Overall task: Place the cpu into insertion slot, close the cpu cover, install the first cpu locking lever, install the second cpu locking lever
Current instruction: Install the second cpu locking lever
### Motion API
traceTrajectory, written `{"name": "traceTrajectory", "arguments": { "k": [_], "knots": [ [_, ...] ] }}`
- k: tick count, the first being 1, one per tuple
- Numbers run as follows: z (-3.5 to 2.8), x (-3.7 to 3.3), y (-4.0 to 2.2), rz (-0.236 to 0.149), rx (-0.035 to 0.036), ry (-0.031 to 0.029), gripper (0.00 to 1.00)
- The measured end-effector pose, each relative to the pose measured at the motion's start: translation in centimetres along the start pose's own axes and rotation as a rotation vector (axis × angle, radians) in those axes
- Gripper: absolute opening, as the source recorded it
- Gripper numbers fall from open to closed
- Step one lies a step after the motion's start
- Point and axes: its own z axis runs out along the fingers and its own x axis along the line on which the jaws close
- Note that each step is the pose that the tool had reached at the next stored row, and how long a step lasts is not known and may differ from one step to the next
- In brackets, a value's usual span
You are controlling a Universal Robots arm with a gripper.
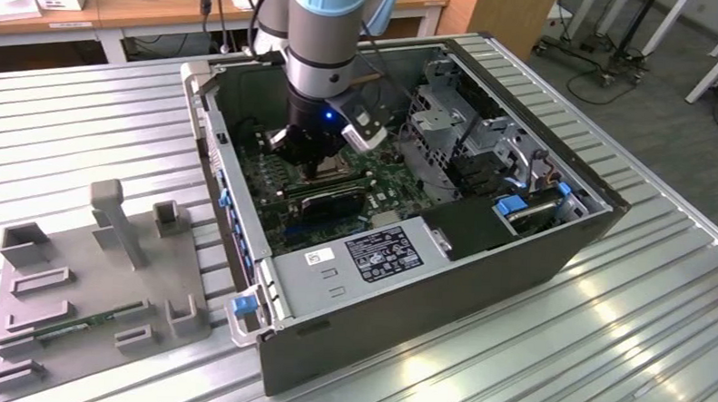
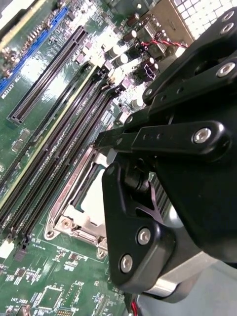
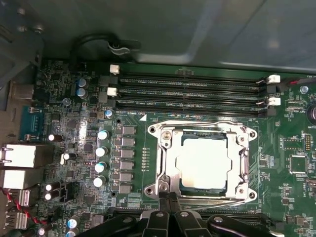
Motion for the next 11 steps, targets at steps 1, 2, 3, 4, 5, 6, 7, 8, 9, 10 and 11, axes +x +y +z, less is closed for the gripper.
{"name": "traceTrajectory", "arguments": {
  "k": [1,2,3,4,5,6,7,8,9,10,11],
  "knots": [
    [0.03,0.08,0.00,0.000,-0.0001,0.0000,0.11],
    [0.06,0.14,0.00,0.000,0.0000,0.0000,0.11],
    [0.09,0.19,0.00,0.000,0.0000,0.0000,0.11],
    [0.12,0.26,0.00,0.000,0.0000,0.0000,0.11],
    [0.16,0.33,-0.01,0.000,0.0000,0.0000,0.11],
    [0.17,0.37,-0.01,0.000,0.0001,0.0001,0.11],
    [0.18,0.39,-0.01,0.000,0.0001,0.0001,0.11],
    [0.21,0.43,-0.01,0.000,0.0000,0.0000,0.11],
    [0.25,0.48,-0.01,0.000,0.0000,0.0000,0.11],
    [0.28,0.51,-0.01,0.000,0.0000,0.0000,0.11],
    [0.32,0.53,-0.02,0.000,0.0000,0.0000,0.11]
  ]
}}
